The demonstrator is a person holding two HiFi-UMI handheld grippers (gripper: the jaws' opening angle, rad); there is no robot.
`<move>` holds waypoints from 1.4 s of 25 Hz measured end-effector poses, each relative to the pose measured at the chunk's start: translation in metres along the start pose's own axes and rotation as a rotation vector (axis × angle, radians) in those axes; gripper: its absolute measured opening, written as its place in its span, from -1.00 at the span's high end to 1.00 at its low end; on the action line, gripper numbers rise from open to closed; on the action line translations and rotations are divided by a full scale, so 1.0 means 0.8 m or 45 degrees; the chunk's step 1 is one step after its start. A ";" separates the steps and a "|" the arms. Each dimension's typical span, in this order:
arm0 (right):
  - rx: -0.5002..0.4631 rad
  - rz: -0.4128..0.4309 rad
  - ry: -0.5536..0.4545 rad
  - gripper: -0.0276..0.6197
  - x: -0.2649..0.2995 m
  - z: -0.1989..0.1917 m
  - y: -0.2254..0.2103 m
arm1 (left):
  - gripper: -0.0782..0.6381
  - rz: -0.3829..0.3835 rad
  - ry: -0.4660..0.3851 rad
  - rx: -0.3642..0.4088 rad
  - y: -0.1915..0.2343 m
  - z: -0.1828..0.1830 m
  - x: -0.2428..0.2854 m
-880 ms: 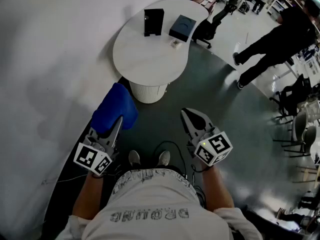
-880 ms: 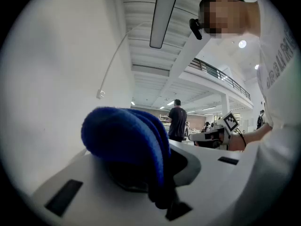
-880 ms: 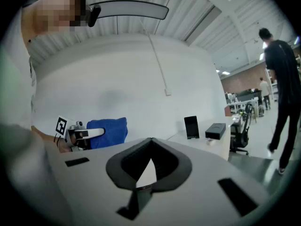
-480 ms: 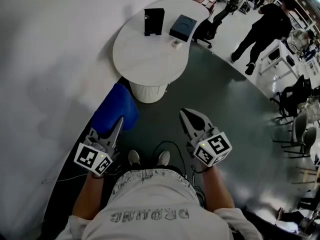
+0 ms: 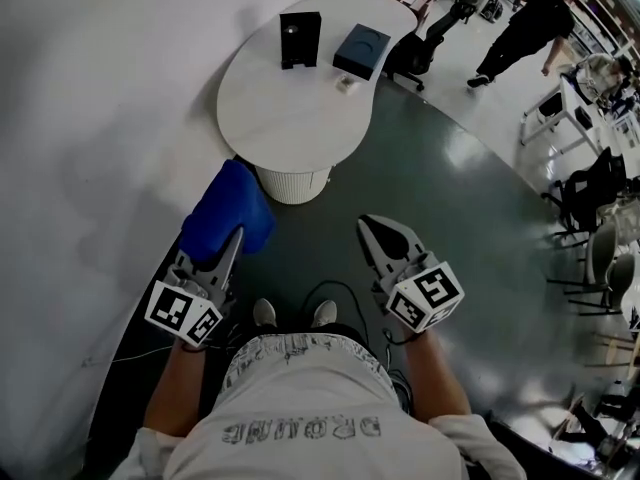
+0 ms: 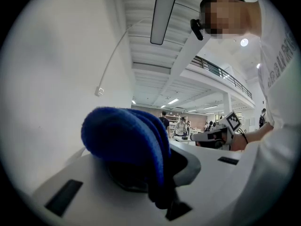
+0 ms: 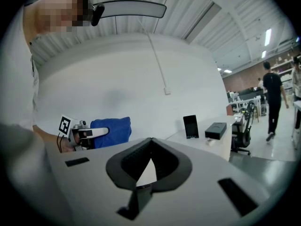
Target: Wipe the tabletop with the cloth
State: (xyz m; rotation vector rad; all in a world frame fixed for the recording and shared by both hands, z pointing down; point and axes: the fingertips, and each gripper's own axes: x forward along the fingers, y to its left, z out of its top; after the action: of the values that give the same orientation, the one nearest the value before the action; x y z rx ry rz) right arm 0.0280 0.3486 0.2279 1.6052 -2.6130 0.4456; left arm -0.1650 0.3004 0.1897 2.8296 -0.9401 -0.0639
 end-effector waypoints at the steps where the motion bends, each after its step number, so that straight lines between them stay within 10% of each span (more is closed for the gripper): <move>1: 0.004 0.000 -0.001 0.89 -0.003 0.000 -0.005 | 0.58 0.000 0.001 0.004 -0.003 0.000 0.005; 21: 0.027 0.015 0.005 0.89 -0.038 -0.008 -0.086 | 0.58 0.039 0.024 0.008 -0.043 -0.020 0.072; 35: 0.045 -0.022 0.039 0.89 0.074 -0.005 -0.105 | 0.58 0.009 0.024 -0.033 0.067 -0.025 0.112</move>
State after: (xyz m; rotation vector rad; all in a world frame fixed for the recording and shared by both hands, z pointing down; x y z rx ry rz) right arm 0.0741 0.2625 0.2612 1.6165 -2.5816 0.5142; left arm -0.1230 0.2070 0.2188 2.7978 -0.9386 -0.0479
